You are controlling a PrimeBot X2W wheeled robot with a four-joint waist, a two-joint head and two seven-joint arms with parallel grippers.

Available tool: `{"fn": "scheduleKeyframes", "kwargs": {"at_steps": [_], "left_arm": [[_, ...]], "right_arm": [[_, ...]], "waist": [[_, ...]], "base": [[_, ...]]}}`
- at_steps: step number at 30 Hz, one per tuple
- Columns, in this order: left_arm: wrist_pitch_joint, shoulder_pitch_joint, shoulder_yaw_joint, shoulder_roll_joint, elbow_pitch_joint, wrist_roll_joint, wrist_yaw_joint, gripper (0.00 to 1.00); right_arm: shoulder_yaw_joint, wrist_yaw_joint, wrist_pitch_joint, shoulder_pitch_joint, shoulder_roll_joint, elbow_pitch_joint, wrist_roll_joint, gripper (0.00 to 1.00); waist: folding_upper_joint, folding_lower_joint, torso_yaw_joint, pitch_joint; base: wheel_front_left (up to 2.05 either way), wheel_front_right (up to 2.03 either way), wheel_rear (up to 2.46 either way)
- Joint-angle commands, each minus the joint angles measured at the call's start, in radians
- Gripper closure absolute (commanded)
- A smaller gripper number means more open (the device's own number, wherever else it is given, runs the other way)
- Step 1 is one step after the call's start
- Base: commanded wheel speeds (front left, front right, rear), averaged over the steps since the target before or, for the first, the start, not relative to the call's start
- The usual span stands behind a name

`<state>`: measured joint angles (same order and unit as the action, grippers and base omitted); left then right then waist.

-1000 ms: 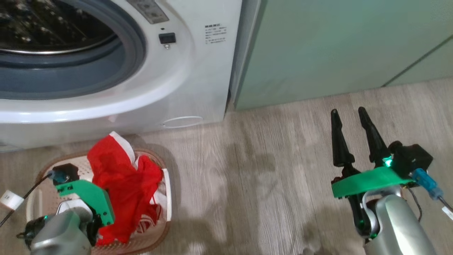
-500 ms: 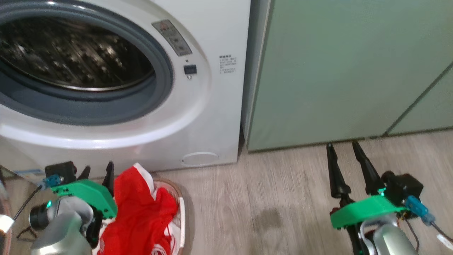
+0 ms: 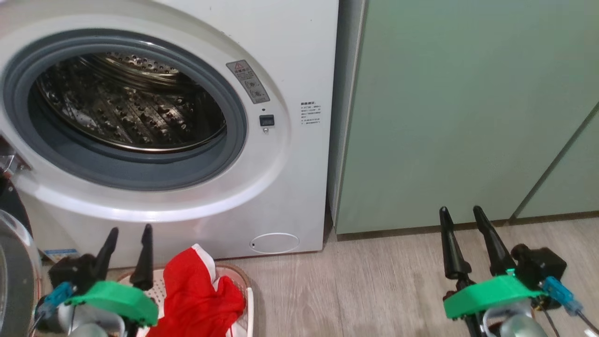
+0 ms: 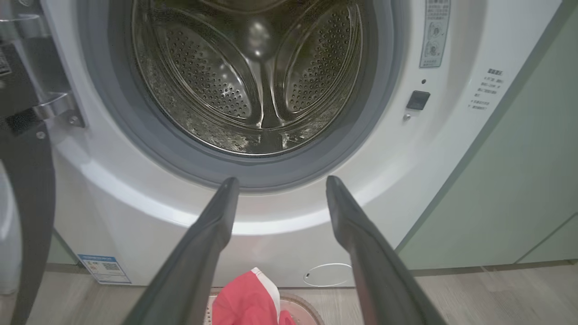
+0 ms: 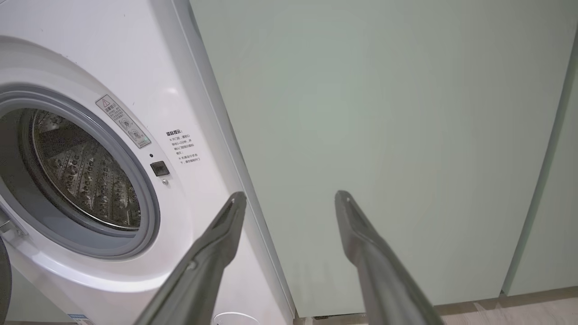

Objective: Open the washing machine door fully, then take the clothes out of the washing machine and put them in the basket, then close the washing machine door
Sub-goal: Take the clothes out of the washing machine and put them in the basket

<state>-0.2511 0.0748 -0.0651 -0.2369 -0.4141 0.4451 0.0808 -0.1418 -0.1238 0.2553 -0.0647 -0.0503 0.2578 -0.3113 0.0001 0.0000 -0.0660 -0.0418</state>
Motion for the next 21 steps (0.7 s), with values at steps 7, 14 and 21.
{"fn": "scheduleKeyframes", "kwargs": {"at_steps": [7,14,21], "left_arm": [[-0.011,0.01,0.136,0.002,0.038,-0.053,0.01,0.0],[-0.011,0.021,0.191,0.025,0.025,-0.082,0.02,0.0],[-0.011,0.056,0.205,0.041,-0.005,-0.128,0.026,0.0]], "right_arm": [[-0.001,-0.007,0.006,0.009,0.0,-0.032,-0.006,0.0],[0.003,-0.007,0.006,0.016,0.0,-0.027,-0.007,0.0],[0.005,-0.007,0.006,0.018,0.0,-0.019,-0.012,0.0]], "waist": [[-0.0001,0.0,0.0,-0.017],[-0.0001,0.0,-0.004,-0.014],[-0.0001,0.0,-0.008,-0.01]], "base": [[0.0,0.0,0.0],[0.0,0.0,0.0],[0.0,0.0,0.0]]}}
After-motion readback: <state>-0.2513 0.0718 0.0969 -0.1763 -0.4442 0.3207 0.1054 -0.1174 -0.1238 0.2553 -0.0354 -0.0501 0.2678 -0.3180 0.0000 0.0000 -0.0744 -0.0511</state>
